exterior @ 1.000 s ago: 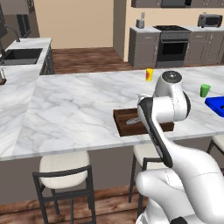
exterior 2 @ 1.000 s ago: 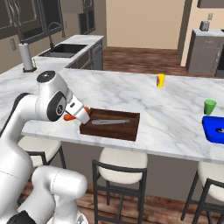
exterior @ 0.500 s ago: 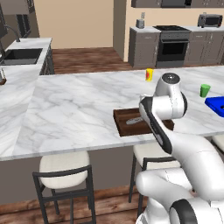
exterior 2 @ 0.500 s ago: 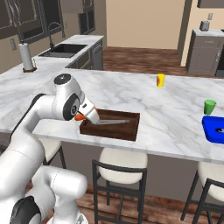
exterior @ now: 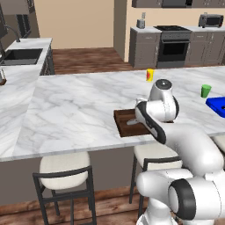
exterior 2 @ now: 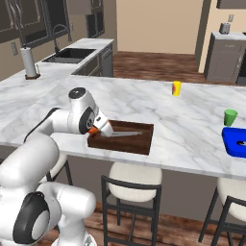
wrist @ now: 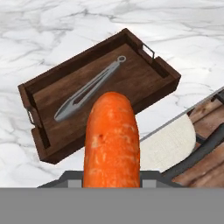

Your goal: Gather the carrot and cucumber from the fridge and place them on a tray on the dining counter. Then gather the chicken drumsticks from the fridge and place them on the other tray.

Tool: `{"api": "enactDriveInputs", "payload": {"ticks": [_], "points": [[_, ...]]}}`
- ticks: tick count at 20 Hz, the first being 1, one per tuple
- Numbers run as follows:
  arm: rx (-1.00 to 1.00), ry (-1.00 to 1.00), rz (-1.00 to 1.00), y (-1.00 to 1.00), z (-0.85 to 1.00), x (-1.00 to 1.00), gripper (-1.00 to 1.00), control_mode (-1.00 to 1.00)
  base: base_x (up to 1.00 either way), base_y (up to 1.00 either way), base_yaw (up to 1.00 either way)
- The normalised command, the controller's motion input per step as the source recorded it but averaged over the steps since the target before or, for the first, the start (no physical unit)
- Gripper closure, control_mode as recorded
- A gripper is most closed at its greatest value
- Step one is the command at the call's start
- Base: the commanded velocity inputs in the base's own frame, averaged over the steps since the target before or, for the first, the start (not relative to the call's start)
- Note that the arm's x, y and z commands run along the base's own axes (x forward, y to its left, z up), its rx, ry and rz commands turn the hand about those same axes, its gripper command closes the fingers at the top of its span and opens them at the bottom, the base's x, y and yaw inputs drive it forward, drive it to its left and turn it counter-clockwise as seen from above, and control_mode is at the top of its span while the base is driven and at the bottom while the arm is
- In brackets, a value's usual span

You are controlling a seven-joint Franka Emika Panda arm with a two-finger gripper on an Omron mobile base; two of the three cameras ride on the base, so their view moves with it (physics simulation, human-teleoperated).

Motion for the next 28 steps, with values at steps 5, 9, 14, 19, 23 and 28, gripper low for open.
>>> {"api": "enactDriveInputs", "payload": {"ticks": [5,9,14,19,23,28], "points": [[0.0,0.0,0.0,0.0,-0.32,0.39,1.0,-1.0,0.0,0.0,0.0],[0.0,0.0,0.0,-0.06,-0.36,0.25,1.0,-1.0,0.0,0.0,0.0],[0.01,0.0,0.0,-0.14,-0.3,0.14,1.0,-1.0,0.0,0.0,0.0],[0.02,0.0,0.0,-0.05,-0.16,0.31,1.0,-1.0,0.0,0.0,0.0],[0.0,0.0,0.0,0.0,-0.1,0.42,1.0,-1.0,0.0,0.0,0.0],[0.0,0.0,0.0,0.0,-0.14,0.4,1.0,-1.0,0.0,0.0,0.0]]}}
